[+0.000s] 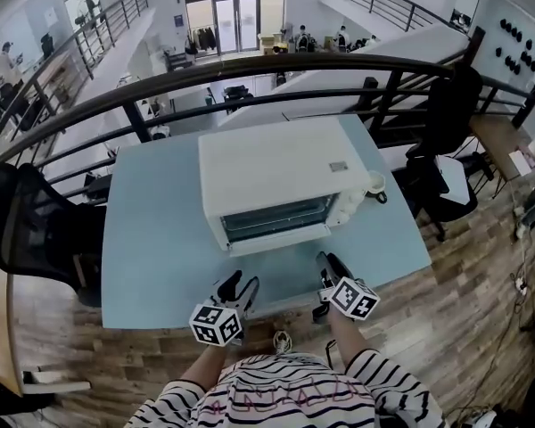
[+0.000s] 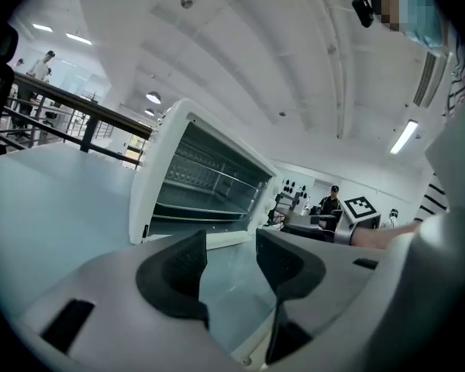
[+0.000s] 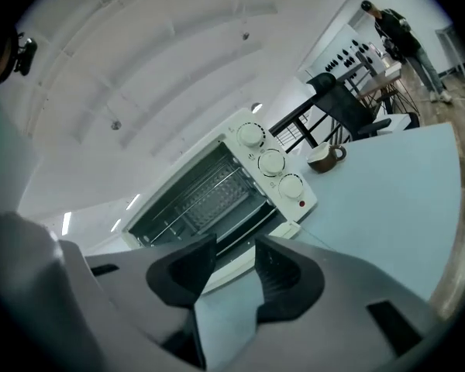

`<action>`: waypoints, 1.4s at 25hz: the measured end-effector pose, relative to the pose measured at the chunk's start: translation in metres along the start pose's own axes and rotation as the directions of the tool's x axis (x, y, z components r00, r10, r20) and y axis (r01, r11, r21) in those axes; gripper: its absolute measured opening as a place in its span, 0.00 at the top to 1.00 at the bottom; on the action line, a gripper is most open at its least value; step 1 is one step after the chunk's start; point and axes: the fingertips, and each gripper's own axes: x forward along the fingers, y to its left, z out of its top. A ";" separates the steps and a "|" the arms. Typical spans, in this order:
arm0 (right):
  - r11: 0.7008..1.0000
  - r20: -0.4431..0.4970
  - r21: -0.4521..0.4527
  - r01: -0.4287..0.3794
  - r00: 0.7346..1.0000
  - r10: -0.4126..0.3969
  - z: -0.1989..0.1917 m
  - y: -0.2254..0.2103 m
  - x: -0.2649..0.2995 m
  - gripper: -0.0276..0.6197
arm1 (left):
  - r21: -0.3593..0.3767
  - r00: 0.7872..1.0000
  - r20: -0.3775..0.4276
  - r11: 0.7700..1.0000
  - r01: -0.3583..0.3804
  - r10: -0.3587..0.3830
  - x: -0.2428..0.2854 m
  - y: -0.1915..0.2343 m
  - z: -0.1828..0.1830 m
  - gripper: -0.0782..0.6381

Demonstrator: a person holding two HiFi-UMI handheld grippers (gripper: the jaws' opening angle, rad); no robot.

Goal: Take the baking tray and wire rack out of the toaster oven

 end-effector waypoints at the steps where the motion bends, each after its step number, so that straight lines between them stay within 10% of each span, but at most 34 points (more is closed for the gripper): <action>1: 1.000 -0.008 0.027 -0.007 1.000 0.007 0.001 -0.002 0.009 0.71 | -0.016 1.000 0.003 1.000 -0.013 0.013 0.005 0.003 0.001 0.62; 21: 0.887 -0.002 0.459 -0.050 0.998 0.058 0.028 -0.026 0.147 0.72 | -0.328 0.981 0.058 0.932 -0.154 0.183 0.067 0.055 0.016 0.61; 35: 0.864 -0.012 0.503 -0.031 0.999 0.043 0.030 -0.032 0.165 0.84 | -0.472 0.977 0.069 0.869 -0.148 0.204 0.084 0.066 0.020 0.61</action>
